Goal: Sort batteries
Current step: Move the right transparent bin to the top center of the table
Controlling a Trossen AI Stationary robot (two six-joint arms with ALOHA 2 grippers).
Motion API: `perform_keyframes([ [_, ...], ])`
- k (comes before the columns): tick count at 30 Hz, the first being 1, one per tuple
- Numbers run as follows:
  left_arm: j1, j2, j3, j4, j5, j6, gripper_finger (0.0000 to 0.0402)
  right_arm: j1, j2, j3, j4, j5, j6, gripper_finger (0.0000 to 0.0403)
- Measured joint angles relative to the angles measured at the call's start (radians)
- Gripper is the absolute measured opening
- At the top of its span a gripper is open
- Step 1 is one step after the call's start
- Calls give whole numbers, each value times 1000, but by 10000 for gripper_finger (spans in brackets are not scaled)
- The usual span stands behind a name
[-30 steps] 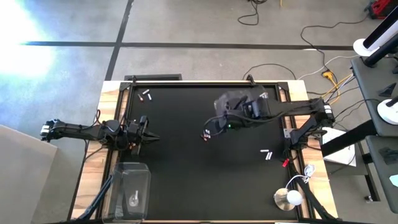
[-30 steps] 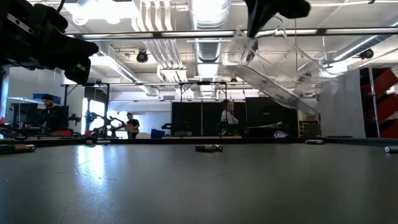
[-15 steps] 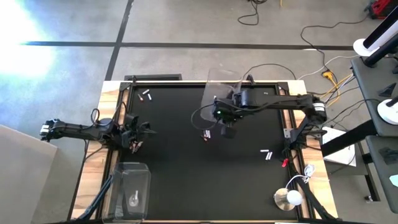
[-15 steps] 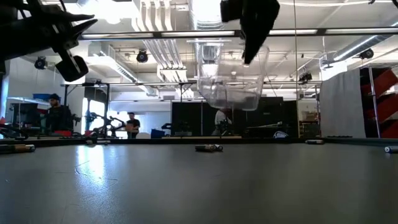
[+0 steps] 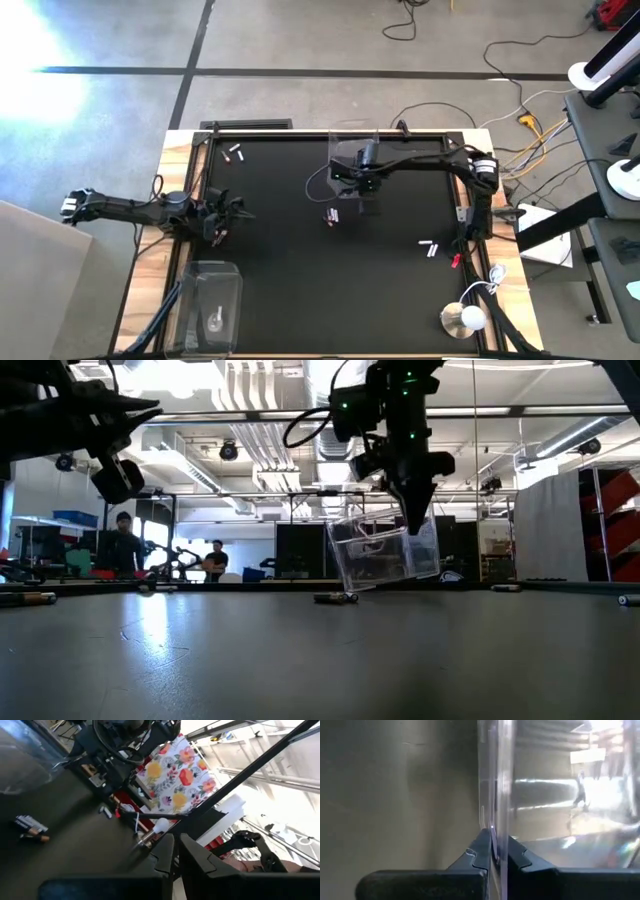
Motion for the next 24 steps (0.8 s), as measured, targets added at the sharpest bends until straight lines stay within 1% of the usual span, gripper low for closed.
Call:
perform_keyframes([
  [5, 0, 29, 6, -12, -8, -1, 47, 2, 20, 0, 24, -9, -1, 9],
  [8, 0, 43, 80, -133, -8, 37, 68, -1, 27, -1, 23, -16, 2, 9],
  [10, 0, 52, 180, -305, -20, 108, 75, -2, 27, -2, 24, -15, -2, 11],
  [12, 0, 73, 313, -537, -43, 184, 77, -2, 27, -2, 24, -15, -5, 14],
  [15, 0, 130, 520, -875, -61, 289, 77, -2, 27, -2, 26, -15, -4, 21],
  [17, -1, 173, 645, -1053, -66, 328, 78, -2, 27, -2, 26, -15, -4, 30],
  [21, -5, 245, 863, -1333, -66, 321, 78, -1, 18, -1, 12, -14, -2, 59],
  [24, -32, 295, 995, -1474, -60, 259, 78, 3, -2, 26, -49, -5, 16, 91],
])
